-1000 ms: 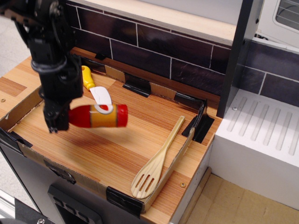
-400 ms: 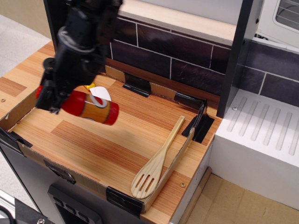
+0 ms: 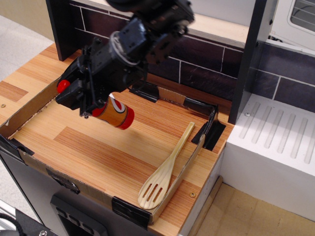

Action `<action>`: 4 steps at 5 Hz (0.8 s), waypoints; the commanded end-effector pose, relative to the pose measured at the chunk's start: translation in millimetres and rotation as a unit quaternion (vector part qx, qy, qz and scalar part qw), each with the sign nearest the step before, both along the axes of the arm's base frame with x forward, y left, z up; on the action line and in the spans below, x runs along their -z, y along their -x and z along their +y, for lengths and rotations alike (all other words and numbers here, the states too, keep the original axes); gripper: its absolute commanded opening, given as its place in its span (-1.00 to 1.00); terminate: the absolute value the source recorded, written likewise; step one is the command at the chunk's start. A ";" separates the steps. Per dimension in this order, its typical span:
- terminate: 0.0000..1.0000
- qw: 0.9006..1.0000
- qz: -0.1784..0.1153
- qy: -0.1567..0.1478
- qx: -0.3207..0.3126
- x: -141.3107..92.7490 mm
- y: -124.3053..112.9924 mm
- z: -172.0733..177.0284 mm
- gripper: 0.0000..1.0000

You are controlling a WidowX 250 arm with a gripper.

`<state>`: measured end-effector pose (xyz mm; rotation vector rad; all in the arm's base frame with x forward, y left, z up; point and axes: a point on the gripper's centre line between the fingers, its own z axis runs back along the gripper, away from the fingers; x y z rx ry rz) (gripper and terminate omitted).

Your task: Upright hot sauce bottle

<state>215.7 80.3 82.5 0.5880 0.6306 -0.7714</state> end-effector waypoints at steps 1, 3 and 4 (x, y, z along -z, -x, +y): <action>-1.00 0.995 0.073 -0.061 -0.038 -3.2 -10.1 -1.7 -1.00; -1.00 0.981 0.163 -0.086 -0.067 -0.5 -5.1 -7.0 -1.00; -1.00 0.972 0.202 -0.100 -0.073 6.1 1.2 -9.7 -1.00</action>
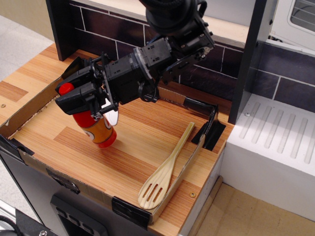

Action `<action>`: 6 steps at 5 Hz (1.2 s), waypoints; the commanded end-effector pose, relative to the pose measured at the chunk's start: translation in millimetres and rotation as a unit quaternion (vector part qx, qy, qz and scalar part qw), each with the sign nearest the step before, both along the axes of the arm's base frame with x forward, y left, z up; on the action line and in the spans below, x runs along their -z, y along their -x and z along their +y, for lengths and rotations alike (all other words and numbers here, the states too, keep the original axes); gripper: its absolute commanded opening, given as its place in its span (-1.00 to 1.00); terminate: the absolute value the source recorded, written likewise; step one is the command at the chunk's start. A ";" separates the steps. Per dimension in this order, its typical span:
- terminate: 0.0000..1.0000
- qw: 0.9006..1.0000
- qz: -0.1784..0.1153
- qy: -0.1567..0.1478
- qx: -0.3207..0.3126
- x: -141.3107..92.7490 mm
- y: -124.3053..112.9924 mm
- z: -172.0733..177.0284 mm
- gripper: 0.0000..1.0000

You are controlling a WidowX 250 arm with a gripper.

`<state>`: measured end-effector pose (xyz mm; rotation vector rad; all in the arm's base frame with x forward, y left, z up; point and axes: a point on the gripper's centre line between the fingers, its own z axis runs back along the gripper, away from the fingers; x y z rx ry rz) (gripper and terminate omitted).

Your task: Upright hot sauce bottle

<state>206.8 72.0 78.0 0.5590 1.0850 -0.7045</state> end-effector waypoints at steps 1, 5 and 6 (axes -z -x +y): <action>-1.00 0.999 0.027 -0.032 -0.009 2.6 -9.7 -1.5 -1.00; -1.00 0.995 -0.064 0.078 0.002 -35.4 -17.1 -11.6 1.00; -1.00 0.995 -0.064 0.078 0.002 -35.4 -17.1 -11.6 1.00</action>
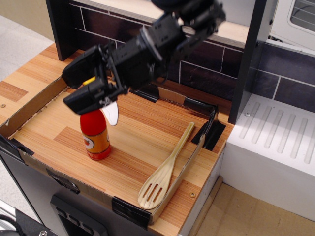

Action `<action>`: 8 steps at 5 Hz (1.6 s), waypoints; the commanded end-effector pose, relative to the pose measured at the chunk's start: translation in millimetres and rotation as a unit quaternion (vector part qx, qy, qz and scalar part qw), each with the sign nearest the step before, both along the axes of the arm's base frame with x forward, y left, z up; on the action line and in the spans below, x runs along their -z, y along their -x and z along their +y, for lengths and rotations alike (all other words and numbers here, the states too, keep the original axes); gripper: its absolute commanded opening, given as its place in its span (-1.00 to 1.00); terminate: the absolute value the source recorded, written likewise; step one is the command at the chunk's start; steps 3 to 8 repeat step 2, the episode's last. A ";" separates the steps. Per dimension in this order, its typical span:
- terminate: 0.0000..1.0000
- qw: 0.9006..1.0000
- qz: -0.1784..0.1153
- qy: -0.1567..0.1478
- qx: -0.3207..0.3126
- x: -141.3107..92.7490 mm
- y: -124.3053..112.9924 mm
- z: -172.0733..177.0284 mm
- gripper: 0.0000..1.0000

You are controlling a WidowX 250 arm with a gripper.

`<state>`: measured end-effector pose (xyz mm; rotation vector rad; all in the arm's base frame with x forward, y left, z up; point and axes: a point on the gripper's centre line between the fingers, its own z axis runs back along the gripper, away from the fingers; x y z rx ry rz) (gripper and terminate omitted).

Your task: Upright hot sauce bottle

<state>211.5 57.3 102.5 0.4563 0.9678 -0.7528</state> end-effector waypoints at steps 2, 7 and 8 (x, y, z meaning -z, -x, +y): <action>1.00 0.999 -0.033 0.007 0.000 -10.9 -12.3 3.1 1.00; 1.00 0.999 -0.033 0.007 0.000 -10.9 -12.3 3.1 1.00; 1.00 0.999 -0.033 0.007 0.000 -10.9 -12.3 3.1 1.00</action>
